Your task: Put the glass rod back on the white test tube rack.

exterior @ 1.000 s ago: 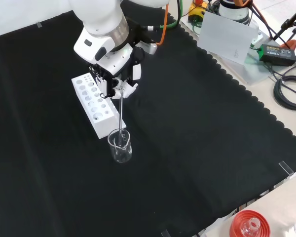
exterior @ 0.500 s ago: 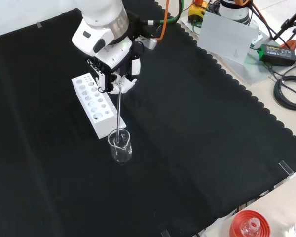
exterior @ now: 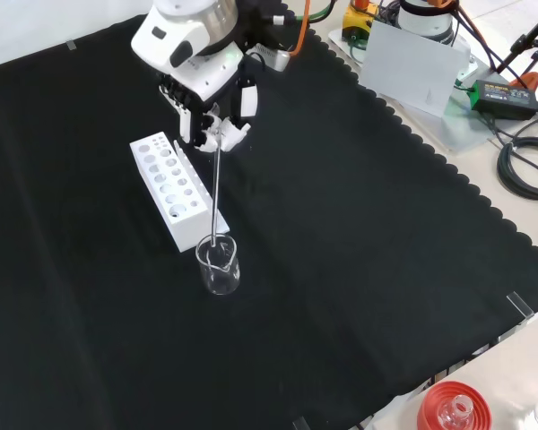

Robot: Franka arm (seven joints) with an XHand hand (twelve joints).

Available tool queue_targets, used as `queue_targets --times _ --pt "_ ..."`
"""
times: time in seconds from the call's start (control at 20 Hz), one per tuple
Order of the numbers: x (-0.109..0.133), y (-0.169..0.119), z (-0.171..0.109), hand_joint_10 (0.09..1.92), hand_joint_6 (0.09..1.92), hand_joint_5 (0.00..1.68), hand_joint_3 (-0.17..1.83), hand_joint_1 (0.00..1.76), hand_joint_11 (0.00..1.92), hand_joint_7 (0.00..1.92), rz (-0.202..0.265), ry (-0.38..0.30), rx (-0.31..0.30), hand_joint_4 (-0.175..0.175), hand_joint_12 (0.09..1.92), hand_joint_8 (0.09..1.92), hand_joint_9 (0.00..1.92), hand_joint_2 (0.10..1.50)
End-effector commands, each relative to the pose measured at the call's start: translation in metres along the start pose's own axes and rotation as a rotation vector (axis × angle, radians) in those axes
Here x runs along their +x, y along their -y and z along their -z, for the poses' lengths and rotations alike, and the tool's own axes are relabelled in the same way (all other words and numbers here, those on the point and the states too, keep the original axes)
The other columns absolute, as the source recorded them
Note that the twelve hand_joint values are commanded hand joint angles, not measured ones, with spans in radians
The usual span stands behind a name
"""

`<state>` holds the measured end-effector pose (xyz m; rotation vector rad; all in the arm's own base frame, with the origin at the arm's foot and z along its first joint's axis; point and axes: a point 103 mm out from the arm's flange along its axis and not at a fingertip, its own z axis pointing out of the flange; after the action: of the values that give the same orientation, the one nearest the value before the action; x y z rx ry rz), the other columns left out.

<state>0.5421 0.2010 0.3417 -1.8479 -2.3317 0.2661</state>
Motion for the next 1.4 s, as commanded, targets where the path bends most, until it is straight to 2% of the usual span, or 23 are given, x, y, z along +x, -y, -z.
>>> queue_targets --times 0.05,0.6,1.15,1.4 --pt "-0.008 0.012 0.013 0.09 0.97 1.14 0.83 1.19 1.69 1.62 -0.025 -0.015 -0.023 -0.175 0.45 0.53 1.92 0.63" --pt "-0.045 0.019 0.020 0.09 0.97 1.14 0.83 1.19 1.69 1.62 -0.090 -0.027 -0.033 -0.175 0.45 0.53 1.92 0.63" --pt "-0.078 0.016 0.010 0.09 0.97 1.14 0.83 1.19 1.69 1.63 -0.125 -0.037 -0.019 -0.175 0.45 0.53 1.92 0.63" --pt "-0.084 0.014 0.008 0.09 0.97 1.14 0.83 1.19 1.69 1.63 -0.132 -0.041 -0.011 -0.175 0.45 0.53 1.92 0.63"
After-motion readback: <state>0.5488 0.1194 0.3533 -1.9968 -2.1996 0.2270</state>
